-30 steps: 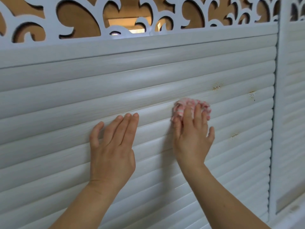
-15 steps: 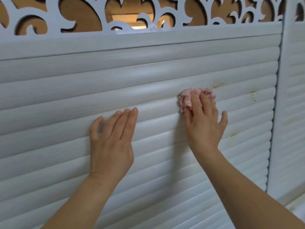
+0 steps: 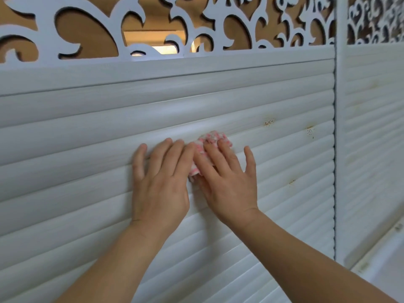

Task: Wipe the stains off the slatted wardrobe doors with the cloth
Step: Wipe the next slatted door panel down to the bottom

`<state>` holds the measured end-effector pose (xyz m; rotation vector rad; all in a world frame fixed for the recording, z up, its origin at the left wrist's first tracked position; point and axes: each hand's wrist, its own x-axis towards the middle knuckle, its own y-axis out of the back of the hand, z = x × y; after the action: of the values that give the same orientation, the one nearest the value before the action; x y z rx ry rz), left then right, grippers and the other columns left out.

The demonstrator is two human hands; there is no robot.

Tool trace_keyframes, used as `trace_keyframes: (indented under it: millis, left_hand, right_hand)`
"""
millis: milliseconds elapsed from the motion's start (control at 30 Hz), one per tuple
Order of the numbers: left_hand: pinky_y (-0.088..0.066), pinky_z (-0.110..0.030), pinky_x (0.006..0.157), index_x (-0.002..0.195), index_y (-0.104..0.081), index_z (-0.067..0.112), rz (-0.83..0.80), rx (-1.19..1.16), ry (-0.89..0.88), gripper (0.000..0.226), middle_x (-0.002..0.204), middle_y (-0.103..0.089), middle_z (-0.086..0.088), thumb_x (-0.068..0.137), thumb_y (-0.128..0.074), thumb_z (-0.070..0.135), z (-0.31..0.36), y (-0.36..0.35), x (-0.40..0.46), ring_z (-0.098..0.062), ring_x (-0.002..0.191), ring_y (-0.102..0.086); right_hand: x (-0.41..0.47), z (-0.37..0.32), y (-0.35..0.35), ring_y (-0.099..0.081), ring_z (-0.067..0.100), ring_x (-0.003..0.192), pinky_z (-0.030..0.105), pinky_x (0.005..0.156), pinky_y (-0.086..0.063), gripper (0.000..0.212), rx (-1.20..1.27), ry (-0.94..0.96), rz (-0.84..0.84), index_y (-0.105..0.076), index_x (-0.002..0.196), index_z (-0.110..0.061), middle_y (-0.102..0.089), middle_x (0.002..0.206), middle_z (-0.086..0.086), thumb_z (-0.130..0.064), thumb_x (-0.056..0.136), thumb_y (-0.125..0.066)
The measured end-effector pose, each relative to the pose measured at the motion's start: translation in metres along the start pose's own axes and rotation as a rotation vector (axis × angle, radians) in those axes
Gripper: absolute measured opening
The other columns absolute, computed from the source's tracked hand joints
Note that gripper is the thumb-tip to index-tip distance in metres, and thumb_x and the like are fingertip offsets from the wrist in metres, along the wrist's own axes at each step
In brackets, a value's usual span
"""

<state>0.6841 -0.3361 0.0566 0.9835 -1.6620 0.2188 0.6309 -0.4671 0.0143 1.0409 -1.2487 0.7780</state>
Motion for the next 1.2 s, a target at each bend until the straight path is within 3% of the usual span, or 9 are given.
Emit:
trace_keyframes:
  millis: [267, 367, 567, 767, 933, 1067, 1200]
  left_hand:
    - [-0.022, -0.057, 0.106, 0.129, -0.055, 0.010, 0.065, 0.084, -0.051, 0.056, 0.125, -0.059, -0.011, 0.076, -0.038, 0.006, 0.000, -0.011, -0.005, -0.030, 0.121, -0.045]
    - [-0.020, -0.053, 0.107, 0.119, -0.061, 0.010, 0.073, 0.022, 0.009, 0.050, 0.114, -0.061, -0.011, 0.075, -0.037, 0.008, 0.010, -0.007, 0.005, -0.030, 0.114, -0.046]
    - [-0.019, -0.054, 0.108, 0.123, -0.059, 0.008, -0.009, -0.052, -0.039, 0.054, 0.130, -0.057, -0.010, 0.077, -0.033, 0.016, 0.054, -0.026, 0.046, -0.027, 0.127, -0.047]
    - [-0.015, -0.067, 0.105, 0.135, -0.048, 0.013, -0.087, 0.167, 0.027, 0.063, 0.132, -0.051, -0.013, 0.075, -0.032, 0.021, 0.075, -0.043, 0.052, -0.030, 0.129, -0.038]
    - [-0.017, -0.073, 0.101, 0.137, -0.046, 0.014, -0.095, 0.330, 0.100, 0.063, 0.125, -0.043, -0.015, 0.075, -0.038, 0.017, 0.090, -0.053, 0.060, -0.034, 0.125, -0.035]
    - [-0.018, -0.073, 0.100, 0.137, -0.046, 0.014, -0.058, 0.407, 0.103, 0.062, 0.123, -0.038, -0.015, 0.076, -0.036, 0.014, 0.093, -0.058, 0.060, -0.035, 0.123, -0.037]
    - [-0.020, -0.073, 0.100, 0.137, -0.047, 0.014, -0.028, 0.436, 0.089, 0.062, 0.124, -0.038, -0.015, 0.076, -0.036, 0.014, 0.092, -0.061, 0.059, -0.035, 0.123, -0.036]
  right_hand:
    - [0.002, 0.046, 0.000, -0.054, 0.029, 0.122, 0.061, 0.098, -0.032, 0.046, -0.064, -0.222, -0.098, -0.056, 0.128, -0.022, -0.057, 0.132, 0.004, -0.040, 0.091, -0.035]
    - [0.003, 0.052, -0.004, -0.053, 0.028, 0.123, 0.052, 0.102, -0.024, 0.044, -0.038, -0.297, -0.061, -0.055, 0.128, -0.024, -0.056, 0.133, 0.003, -0.039, 0.091, -0.035]
    - [0.001, 0.080, -0.009, -0.048, 0.025, 0.124, 0.052, 0.101, -0.022, 0.039, -0.082, -0.108, -0.015, -0.048, 0.128, -0.026, -0.057, 0.132, 0.001, -0.041, 0.093, -0.037]
    - [0.003, 0.140, -0.015, -0.054, 0.028, 0.120, 0.051, 0.100, -0.023, 0.041, -0.096, -0.066, -0.011, -0.050, 0.127, -0.023, -0.060, 0.128, 0.003, -0.038, 0.090, -0.040]
    - [0.006, 0.191, -0.023, -0.046, 0.027, 0.121, 0.051, 0.099, -0.024, 0.040, -0.040, -0.045, 0.025, -0.058, 0.124, -0.020, -0.060, 0.126, 0.005, -0.035, 0.090, -0.043]
    - [0.006, 0.208, -0.030, -0.043, 0.027, 0.121, 0.050, 0.098, -0.027, 0.038, 0.029, -0.185, 0.049, -0.056, 0.123, -0.022, -0.059, 0.127, 0.006, -0.034, 0.089, -0.044]
    - [0.003, 0.181, -0.034, -0.039, 0.027, 0.123, 0.051, 0.095, -0.032, 0.040, 0.106, -0.303, 0.108, -0.053, 0.127, -0.022, -0.056, 0.131, 0.006, -0.032, 0.089, -0.046]
